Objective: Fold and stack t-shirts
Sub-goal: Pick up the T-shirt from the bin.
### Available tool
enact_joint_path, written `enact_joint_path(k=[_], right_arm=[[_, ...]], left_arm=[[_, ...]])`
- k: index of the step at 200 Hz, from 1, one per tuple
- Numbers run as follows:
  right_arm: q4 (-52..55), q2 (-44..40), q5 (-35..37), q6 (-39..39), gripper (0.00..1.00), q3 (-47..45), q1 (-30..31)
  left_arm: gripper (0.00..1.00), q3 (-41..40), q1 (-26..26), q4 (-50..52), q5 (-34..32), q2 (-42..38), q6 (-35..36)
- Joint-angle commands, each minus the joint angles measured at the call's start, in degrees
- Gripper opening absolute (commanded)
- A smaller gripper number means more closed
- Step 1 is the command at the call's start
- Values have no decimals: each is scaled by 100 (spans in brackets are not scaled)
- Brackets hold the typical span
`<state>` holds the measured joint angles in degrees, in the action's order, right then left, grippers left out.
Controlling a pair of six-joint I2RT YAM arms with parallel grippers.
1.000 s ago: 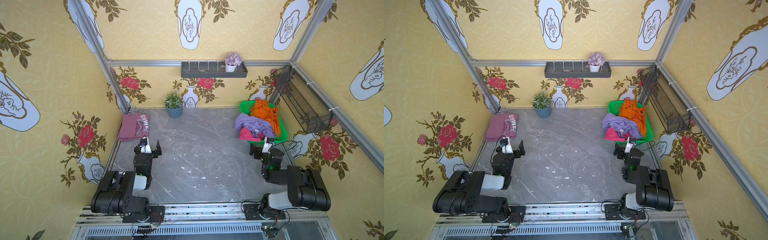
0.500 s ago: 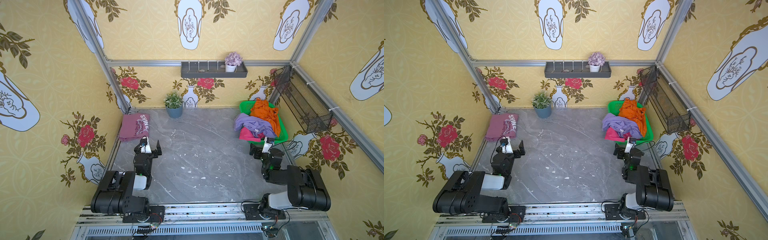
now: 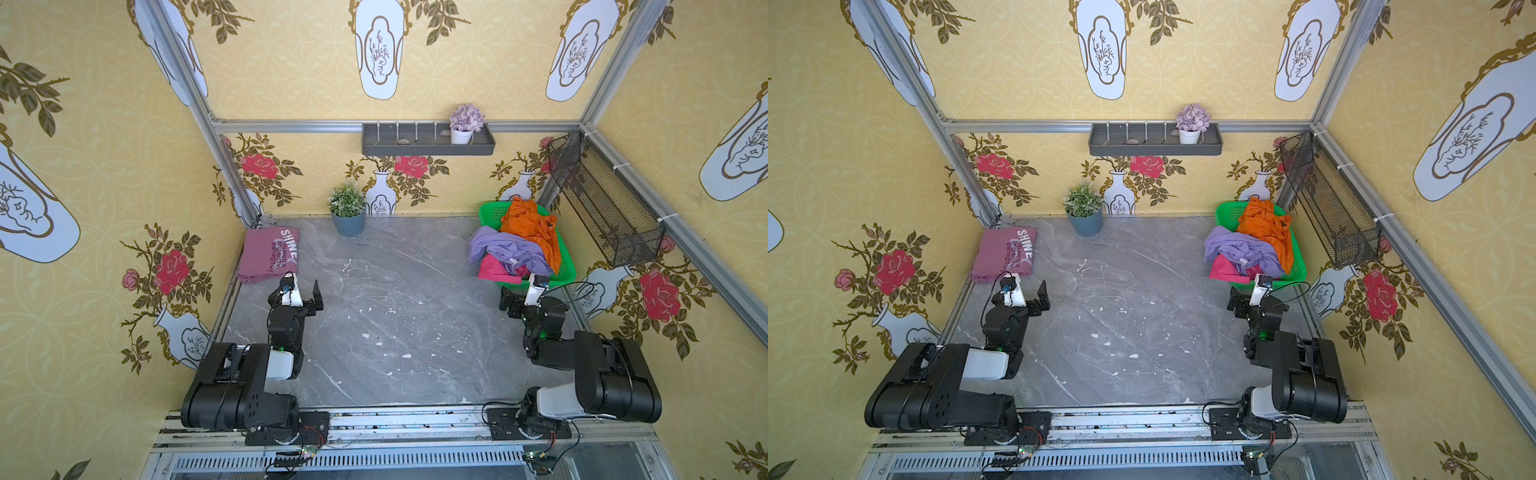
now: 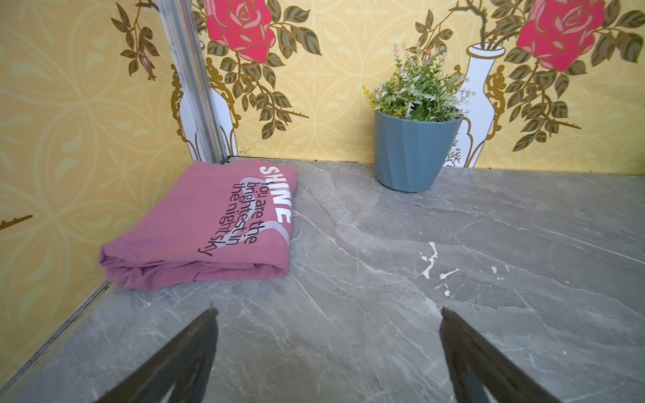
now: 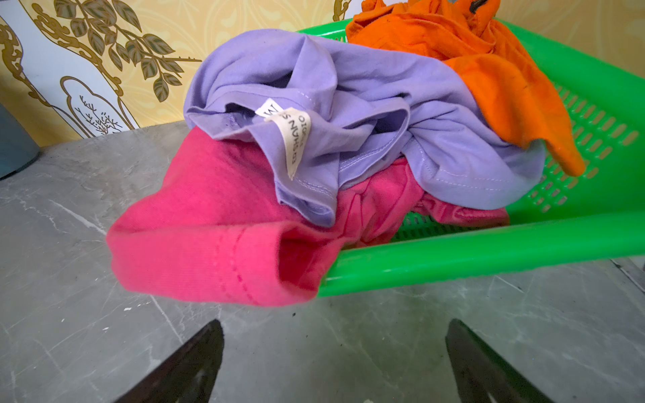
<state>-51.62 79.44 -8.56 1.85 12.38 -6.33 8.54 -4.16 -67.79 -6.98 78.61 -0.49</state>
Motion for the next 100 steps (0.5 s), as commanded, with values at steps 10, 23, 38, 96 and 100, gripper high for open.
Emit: enact_joint_path(k=[10, 23, 38, 96, 100], right_arm=[[2959, -1273, 1088, 141, 98, 1343, 590], [3941, -1650, 1033, 538, 98, 2092, 715], [5171, -1803, 749, 1713, 98, 3084, 721], [6536, -1923, 43, 2048, 98, 4241, 1675], [6541, -1925, 35, 2074, 98, 4274, 1675]], left_arm=[[99, 732, -904, 2128, -2214, -1414, 132], [99, 1228, -1211, 3229, -2774, -2148, -782], [99, 2012, -1219, 4962, -2607, -2724, -2584], [99, 3106, -1502, 6384, -946, -3161, -2852], [99, 3118, -1500, 6324, -813, -3187, -2804]])
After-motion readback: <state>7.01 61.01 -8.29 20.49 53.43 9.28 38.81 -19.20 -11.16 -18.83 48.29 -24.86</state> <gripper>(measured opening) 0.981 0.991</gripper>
